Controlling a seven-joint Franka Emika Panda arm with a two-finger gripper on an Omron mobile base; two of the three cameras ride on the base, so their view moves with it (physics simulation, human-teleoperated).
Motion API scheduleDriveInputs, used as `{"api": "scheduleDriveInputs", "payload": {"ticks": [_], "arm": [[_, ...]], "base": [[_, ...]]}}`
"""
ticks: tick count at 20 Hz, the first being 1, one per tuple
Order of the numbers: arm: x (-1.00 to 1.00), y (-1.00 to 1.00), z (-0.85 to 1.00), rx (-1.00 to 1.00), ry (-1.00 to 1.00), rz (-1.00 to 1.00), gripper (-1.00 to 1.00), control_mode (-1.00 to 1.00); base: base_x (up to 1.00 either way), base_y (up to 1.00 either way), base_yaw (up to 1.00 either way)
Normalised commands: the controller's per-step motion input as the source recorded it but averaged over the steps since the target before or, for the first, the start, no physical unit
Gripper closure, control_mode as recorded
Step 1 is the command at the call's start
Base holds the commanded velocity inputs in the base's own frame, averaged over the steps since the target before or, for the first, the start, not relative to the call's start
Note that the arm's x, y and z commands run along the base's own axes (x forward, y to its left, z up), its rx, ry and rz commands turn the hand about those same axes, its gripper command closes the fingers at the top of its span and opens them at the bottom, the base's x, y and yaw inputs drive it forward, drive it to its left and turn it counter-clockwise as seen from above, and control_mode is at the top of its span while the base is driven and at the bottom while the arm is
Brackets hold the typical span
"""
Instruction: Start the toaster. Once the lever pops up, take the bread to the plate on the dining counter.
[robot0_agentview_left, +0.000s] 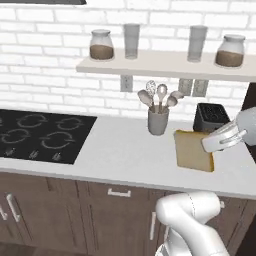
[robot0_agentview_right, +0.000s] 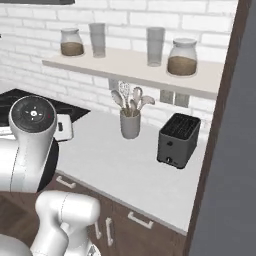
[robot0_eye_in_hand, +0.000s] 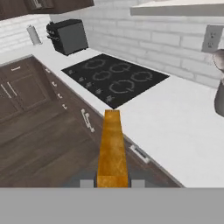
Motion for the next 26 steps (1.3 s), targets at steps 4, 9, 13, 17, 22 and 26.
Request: {"api": "scheduleDriveInputs", "payload": {"ticks": [4,9,13,17,22,26], "arm": [[0.0,0.0,0.0,0.0,0.0,0.0,1.0,1.0],[0.0,0.0,0.0,0.0,0.0,0.0,1.0,1.0],[0.0,0.0,0.0,0.0,0.0,0.0,1.0,1.0],[0.0,0.0,0.0,0.0,0.0,0.0,1.0,1.0],[0.0,0.0,0.0,0.0,0.0,0.0,1.0,1.0],[0.0,0.0,0.0,0.0,0.0,0.0,1.0,1.0]], "base": [[0.0,0.51,0.68],[0.0,0.3,0.84],[0.0,0.11,0.89],[0.14,0.17,0.88],[0.43,0.19,0.79],[0.77,0.27,0.71]]}}
